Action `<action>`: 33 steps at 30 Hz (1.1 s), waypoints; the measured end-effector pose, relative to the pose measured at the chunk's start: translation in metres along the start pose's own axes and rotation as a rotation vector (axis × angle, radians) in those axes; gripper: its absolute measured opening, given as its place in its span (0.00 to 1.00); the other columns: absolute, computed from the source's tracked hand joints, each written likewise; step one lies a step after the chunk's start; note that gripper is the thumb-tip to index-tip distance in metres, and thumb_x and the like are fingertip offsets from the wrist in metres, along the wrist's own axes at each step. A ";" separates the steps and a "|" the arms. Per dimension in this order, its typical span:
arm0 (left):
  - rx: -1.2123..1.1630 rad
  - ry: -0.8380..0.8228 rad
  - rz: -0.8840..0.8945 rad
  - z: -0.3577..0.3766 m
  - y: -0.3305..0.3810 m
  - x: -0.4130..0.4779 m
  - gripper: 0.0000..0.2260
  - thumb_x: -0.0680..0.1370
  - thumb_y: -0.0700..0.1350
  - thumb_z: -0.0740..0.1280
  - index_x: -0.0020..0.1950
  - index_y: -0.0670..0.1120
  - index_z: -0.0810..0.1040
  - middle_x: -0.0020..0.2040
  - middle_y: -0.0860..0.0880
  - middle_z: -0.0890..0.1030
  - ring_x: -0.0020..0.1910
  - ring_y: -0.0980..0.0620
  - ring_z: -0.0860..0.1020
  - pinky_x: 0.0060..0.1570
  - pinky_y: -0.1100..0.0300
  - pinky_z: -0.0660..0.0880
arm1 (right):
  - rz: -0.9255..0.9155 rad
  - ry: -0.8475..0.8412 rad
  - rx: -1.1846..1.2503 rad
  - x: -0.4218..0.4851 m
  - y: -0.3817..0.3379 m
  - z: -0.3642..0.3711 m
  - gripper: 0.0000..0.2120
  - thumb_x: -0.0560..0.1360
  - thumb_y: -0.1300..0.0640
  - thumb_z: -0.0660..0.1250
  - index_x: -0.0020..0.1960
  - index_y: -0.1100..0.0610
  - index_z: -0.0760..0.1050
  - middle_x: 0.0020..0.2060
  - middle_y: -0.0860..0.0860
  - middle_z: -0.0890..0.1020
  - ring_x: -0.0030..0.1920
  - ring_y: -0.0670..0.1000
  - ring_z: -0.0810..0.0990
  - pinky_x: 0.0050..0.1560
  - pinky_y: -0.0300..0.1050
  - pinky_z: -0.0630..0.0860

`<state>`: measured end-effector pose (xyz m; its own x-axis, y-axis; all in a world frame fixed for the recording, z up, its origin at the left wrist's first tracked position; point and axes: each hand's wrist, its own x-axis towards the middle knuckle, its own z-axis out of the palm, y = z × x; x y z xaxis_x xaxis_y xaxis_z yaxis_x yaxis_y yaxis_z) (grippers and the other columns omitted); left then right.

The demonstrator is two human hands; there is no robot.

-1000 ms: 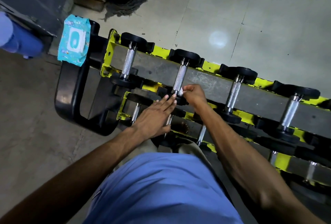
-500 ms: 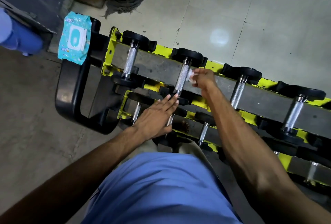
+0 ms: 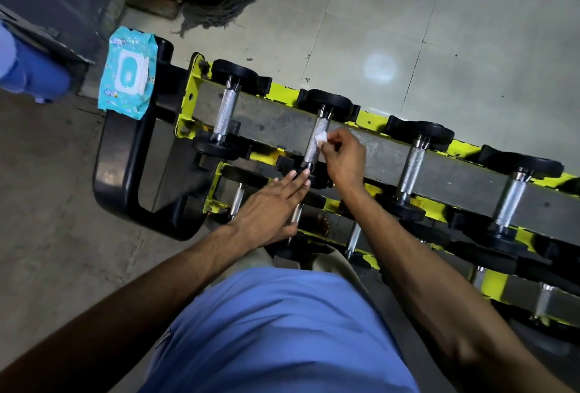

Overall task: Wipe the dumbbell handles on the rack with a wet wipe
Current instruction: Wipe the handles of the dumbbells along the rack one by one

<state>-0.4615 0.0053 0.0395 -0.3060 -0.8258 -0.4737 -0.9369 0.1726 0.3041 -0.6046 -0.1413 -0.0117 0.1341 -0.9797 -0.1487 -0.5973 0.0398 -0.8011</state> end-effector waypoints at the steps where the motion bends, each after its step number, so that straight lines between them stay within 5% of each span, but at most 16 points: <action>1: 0.004 -0.001 0.001 0.000 0.000 0.000 0.43 0.79 0.56 0.67 0.86 0.44 0.49 0.86 0.47 0.41 0.85 0.48 0.46 0.83 0.48 0.53 | -0.087 0.027 -0.042 0.001 -0.002 0.000 0.05 0.76 0.54 0.71 0.48 0.54 0.79 0.43 0.47 0.82 0.42 0.46 0.79 0.40 0.44 0.75; 8: 0.015 -0.011 -0.031 0.002 0.006 0.002 0.42 0.80 0.57 0.66 0.86 0.44 0.48 0.86 0.47 0.41 0.85 0.47 0.45 0.83 0.48 0.53 | -0.928 -0.435 -0.770 0.021 0.005 -0.020 0.14 0.78 0.56 0.66 0.64 0.52 0.77 0.62 0.52 0.77 0.53 0.57 0.80 0.43 0.51 0.80; 12: 0.030 -0.011 -0.056 0.003 0.012 0.002 0.41 0.81 0.58 0.65 0.86 0.44 0.47 0.86 0.47 0.40 0.85 0.47 0.44 0.83 0.48 0.52 | -0.793 -0.382 -0.917 0.055 -0.009 -0.034 0.23 0.78 0.62 0.62 0.71 0.48 0.72 0.71 0.45 0.74 0.50 0.56 0.84 0.36 0.48 0.79; 17: 0.016 0.018 -0.098 0.004 0.021 0.004 0.41 0.80 0.57 0.65 0.86 0.44 0.49 0.86 0.46 0.43 0.85 0.47 0.45 0.82 0.47 0.53 | -1.054 -0.793 -1.096 0.036 -0.036 -0.021 0.13 0.80 0.53 0.57 0.60 0.49 0.76 0.54 0.49 0.83 0.48 0.56 0.85 0.40 0.48 0.79; 22: 0.024 0.024 -0.117 0.007 0.029 0.006 0.41 0.80 0.57 0.65 0.86 0.44 0.49 0.86 0.47 0.42 0.85 0.47 0.44 0.83 0.46 0.52 | -0.818 -0.572 -1.316 0.059 -0.069 -0.022 0.11 0.80 0.59 0.61 0.59 0.54 0.78 0.55 0.52 0.83 0.52 0.58 0.84 0.39 0.48 0.72; 25: 0.050 0.040 -0.108 0.013 0.035 0.009 0.43 0.79 0.58 0.67 0.86 0.43 0.49 0.86 0.45 0.44 0.85 0.45 0.47 0.83 0.47 0.50 | -0.685 -0.789 -1.438 0.037 -0.090 0.000 0.13 0.81 0.59 0.61 0.64 0.56 0.77 0.60 0.51 0.80 0.60 0.57 0.81 0.50 0.50 0.77; 28: 0.039 0.065 -0.110 0.015 0.039 0.011 0.45 0.78 0.57 0.69 0.86 0.43 0.48 0.86 0.45 0.42 0.85 0.44 0.46 0.83 0.47 0.49 | -0.493 -1.158 -1.439 0.028 -0.105 0.018 0.06 0.79 0.59 0.63 0.54 0.56 0.77 0.59 0.52 0.80 0.54 0.58 0.79 0.56 0.51 0.77; 31: 0.032 0.073 -0.103 0.015 0.035 0.010 0.43 0.78 0.57 0.69 0.86 0.43 0.51 0.86 0.44 0.45 0.85 0.43 0.49 0.82 0.47 0.50 | -0.447 -1.254 -1.401 0.027 -0.111 0.017 0.07 0.80 0.60 0.62 0.45 0.59 0.76 0.52 0.57 0.82 0.43 0.56 0.78 0.41 0.43 0.78; 33: 0.025 0.063 -0.101 0.015 0.029 0.010 0.43 0.77 0.56 0.68 0.86 0.42 0.52 0.86 0.43 0.49 0.84 0.42 0.51 0.83 0.48 0.50 | -0.539 -1.133 -1.415 0.036 -0.119 0.006 0.07 0.80 0.61 0.62 0.47 0.59 0.78 0.52 0.56 0.83 0.44 0.55 0.81 0.39 0.43 0.76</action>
<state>-0.4946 0.0103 0.0314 -0.1994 -0.8717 -0.4476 -0.9665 0.0997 0.2364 -0.5241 -0.1804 0.0747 0.5376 -0.2332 -0.8103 -0.3623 -0.9316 0.0277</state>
